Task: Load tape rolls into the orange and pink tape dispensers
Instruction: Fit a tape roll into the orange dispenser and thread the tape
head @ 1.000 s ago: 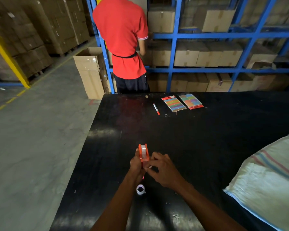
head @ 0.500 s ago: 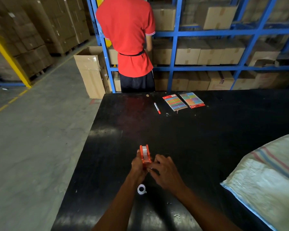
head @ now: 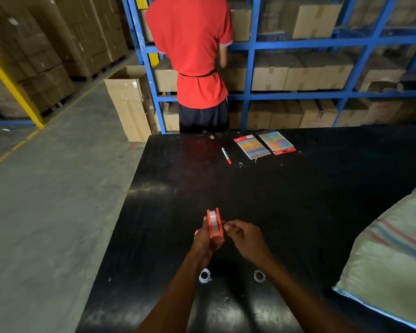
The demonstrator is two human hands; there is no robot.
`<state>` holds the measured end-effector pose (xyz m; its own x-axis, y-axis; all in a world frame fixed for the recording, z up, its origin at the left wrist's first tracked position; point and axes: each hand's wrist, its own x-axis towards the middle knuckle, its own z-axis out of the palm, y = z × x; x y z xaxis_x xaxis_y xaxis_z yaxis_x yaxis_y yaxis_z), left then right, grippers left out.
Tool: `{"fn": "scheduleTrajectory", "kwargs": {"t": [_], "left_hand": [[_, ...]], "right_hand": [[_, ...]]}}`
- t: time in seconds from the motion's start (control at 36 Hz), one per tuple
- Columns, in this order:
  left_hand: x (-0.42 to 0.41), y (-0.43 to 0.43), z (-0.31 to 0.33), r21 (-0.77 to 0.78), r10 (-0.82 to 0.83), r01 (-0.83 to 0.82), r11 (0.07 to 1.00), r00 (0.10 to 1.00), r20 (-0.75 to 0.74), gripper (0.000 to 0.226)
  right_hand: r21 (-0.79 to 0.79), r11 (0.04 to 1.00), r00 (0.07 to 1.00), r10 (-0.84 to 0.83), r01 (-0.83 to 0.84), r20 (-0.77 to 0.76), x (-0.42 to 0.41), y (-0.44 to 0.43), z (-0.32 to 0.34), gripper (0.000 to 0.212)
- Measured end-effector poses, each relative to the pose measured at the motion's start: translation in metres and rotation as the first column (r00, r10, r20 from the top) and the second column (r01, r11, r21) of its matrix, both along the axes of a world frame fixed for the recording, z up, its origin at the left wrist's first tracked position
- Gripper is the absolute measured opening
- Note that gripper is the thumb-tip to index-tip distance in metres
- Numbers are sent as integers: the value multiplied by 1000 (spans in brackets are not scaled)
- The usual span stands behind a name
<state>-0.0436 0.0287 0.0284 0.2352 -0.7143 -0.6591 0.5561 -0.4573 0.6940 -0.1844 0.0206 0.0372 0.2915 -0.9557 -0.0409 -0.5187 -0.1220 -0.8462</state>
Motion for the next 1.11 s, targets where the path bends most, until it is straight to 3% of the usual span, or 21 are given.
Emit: {"fn": "scheduleTrajectory", "kwargs": {"t": [0.06,0.25,0.42,0.53,0.64,0.78,0.97,1.11], "left_hand": [[-4,-1,0,-2,-11,11,1000,1000,-13,41],[-4,-1,-9,-2,-86,86,996,996,35,49],[0,-10,-14,-53,-196,208,977,965,172,53],[4,-17,-27,-136,-143,207,969,918,371,24],[8,-19,-37,-147,-164,236,961,907,387,17],[9,-23,-53,-132,-279,335,933,904,325,24],[4,-25,-75,-77,-399,477,875,802,445,28],[-1,-31,-93,-52,-431,492,869,804,409,32]], "right_hand": [[112,993,999,42,-45,30,3,1,1,12],[179,984,973,-54,14,223,8,-5,-14,12],[239,971,969,-68,9,239,8,-18,-21,19],[243,970,970,-84,27,226,2,-28,-35,20],[237,971,978,-75,27,196,-6,-37,-53,20],[230,973,990,-51,20,134,-14,-45,-70,26],[216,976,1000,29,-29,3,-14,-54,-99,21],[228,972,993,84,-64,-81,-15,-60,-119,19]]}}
